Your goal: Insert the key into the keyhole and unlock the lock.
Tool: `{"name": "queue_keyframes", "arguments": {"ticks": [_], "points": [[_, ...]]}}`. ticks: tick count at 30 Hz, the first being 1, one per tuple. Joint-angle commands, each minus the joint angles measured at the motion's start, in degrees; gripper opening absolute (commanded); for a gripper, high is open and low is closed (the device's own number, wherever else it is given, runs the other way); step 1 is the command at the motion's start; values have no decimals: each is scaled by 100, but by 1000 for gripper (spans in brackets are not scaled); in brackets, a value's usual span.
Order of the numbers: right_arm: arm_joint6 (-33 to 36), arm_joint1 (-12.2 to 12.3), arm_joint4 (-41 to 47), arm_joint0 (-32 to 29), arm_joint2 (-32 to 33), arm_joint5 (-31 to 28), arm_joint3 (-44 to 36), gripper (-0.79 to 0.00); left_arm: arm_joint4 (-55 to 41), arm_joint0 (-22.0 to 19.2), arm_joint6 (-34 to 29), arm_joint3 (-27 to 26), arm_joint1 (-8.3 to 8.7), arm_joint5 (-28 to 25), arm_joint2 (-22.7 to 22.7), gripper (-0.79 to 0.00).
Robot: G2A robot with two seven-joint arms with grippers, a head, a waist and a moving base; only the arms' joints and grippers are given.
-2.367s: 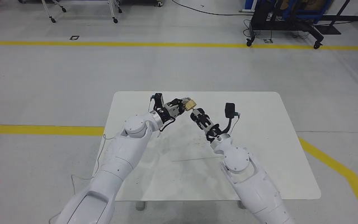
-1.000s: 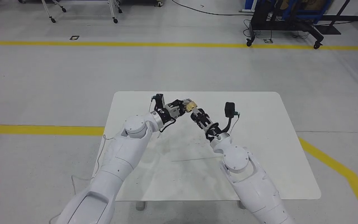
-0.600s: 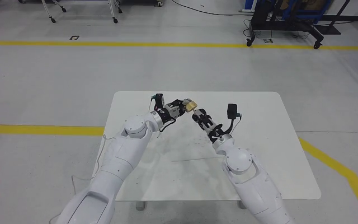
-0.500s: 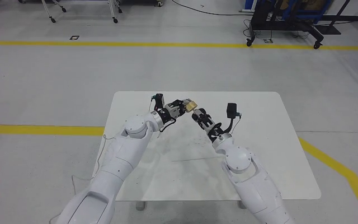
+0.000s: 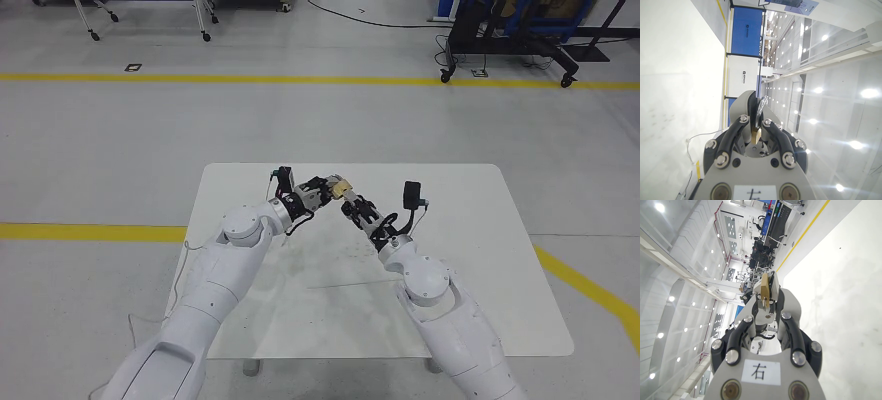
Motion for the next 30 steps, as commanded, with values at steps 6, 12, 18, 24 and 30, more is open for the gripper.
{"name": "queue_keyframes", "arguments": {"ticks": [6, 12, 18, 24, 30], "points": [[-4, 0, -4, 2, -3, 2, 1, 0, -13, -10, 51, 47, -11, -145, -14, -785], [648, 10, 1100, -132, 297, -447, 2, 0, -185, 26, -18, 80, -20, -484, -90, -785], [2124, 94, 2382, -120, 807, -597, 325, -486, -232, -9, -165, 150, -42, -727, -69, -785], [2366, 100, 2657, 167, 792, -373, 684, -591, -264, -51, -378, 231, -68, -972, -26, -785], [2490, 83, 2868, 394, 670, -303, 963, -699, -215, -79, -394, 282, -78, -1036, -8, -785]]}}
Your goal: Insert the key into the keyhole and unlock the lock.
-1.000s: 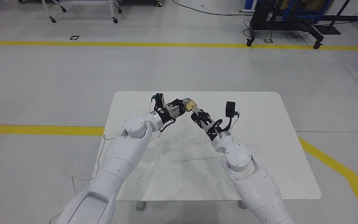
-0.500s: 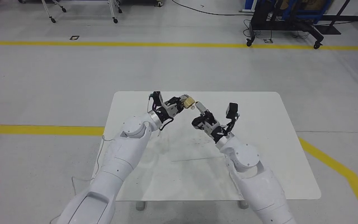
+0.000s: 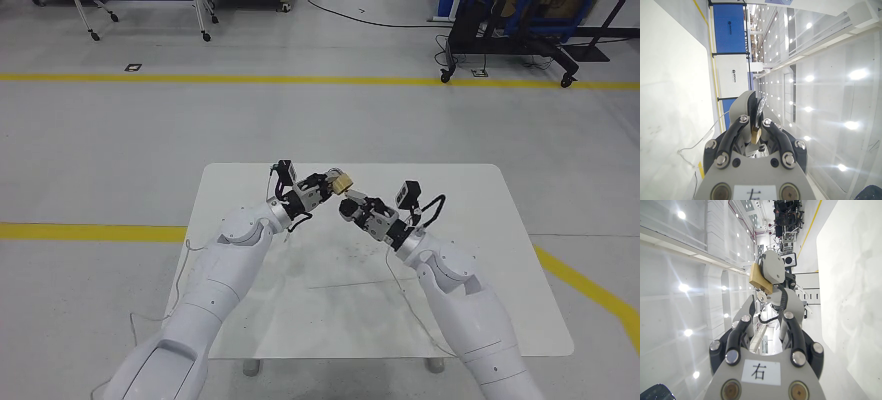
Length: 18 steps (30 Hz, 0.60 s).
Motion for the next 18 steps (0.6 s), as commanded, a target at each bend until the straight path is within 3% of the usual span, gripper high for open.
{"name": "queue_keyframes", "arguments": {"ticks": [1, 5, 12, 18], "points": [[27, -3, 80, 48, -14, 2, 57, -711, 20, -8, -9, 7, -2, -16, 5, -785], [98, 1, 203, 103, -13, 13, 136, -785, 55, -20, -17, 22, -5, -24, 14, -785], [572, 12, 810, 192, 52, 215, 340, -785, 37, -27, -84, 19, -17, -74, 22, -785], [1323, 7, 2039, 331, 233, 620, 770, -785, -24, -24, -187, 19, -29, -172, 21, -785]]}}
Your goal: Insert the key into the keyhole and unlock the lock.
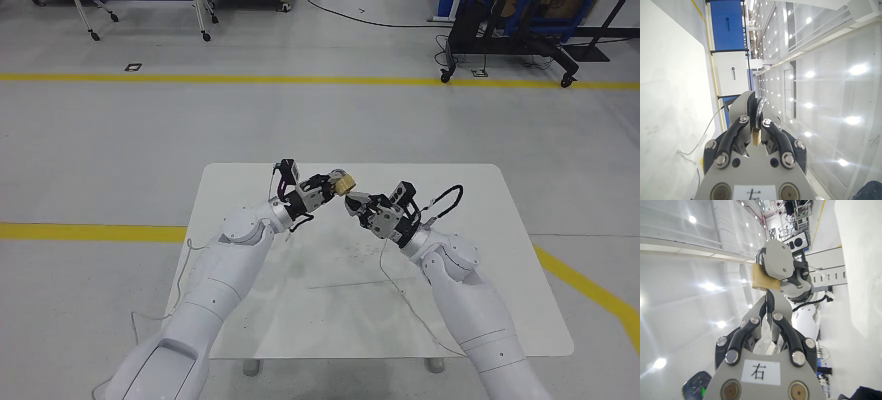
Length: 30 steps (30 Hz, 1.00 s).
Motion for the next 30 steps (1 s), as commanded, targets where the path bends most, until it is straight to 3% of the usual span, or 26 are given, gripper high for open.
{"name": "queue_keyframes", "arguments": {"ticks": [1, 5, 13, 14, 15, 17, 24, 28, 30], "points": [[212, 4, 359, 58, 68, 127, 165, -785, -14, -1, -23, -4, -2, -48, -8, -785], [568, 11, 832, 179, 125, 446, 455, -785, -29, 7, -45, -11, -2, -147, -29, -785], [763, 47, 738, 339, 38, 660, 645, -767, -14, 19, -40, -34, -1, -218, -49, -785], [766, 53, 679, 352, 16, 670, 643, -594, -15, 21, -40, -38, 0, -222, -56, -785], [753, 61, 592, 364, -9, 688, 640, -520, -7, 23, -30, -38, 2, -226, -62, -785], [646, 76, 424, 389, -45, 729, 622, -449, 216, 0, 59, -45, 17, -298, -47, -785], [534, 111, 357, 286, -18, 623, 519, -511, 622, 44, 321, -197, 49, -390, -38, -785], [402, 156, 337, 132, 161, 463, 406, -496, 1192, 40, 547, -308, 96, -399, -7, -785], [361, 193, 310, 25, 317, 377, 309, -449, 1503, 66, 680, -404, 116, -298, 36, -785]]}}
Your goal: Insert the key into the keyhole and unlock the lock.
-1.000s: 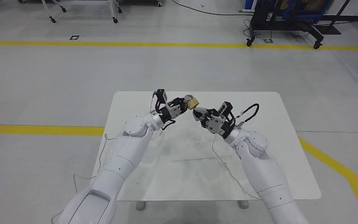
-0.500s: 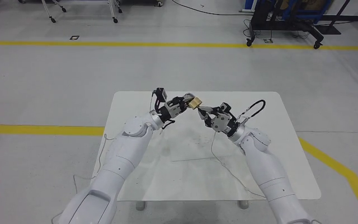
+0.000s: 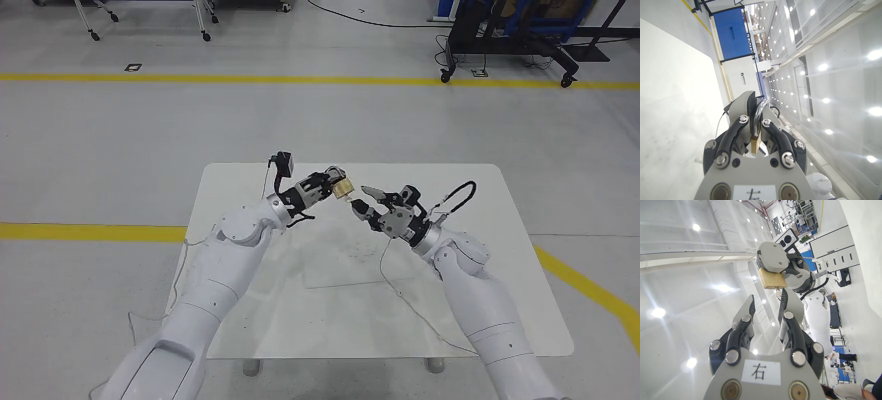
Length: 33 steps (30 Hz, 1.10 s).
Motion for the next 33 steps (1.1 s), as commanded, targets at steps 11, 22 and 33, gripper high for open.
{"name": "queue_keyframes", "arguments": {"ticks": [11, 22, 33], "points": [[-1316, 143, -73, -803, 1108, -827, -785, 0, 2020, 132, -295, -498, 145, 1118, 469, -785], [-1316, 143, -73, -803, 1108, -827, -785, 0, 3350, -267, -1501, -13, 52, 2110, 1403, -785], [-1316, 143, -73, -803, 1108, -827, -785, 0, 3154, -458, -1390, 269, -26, 2006, 1427, 0]]}}
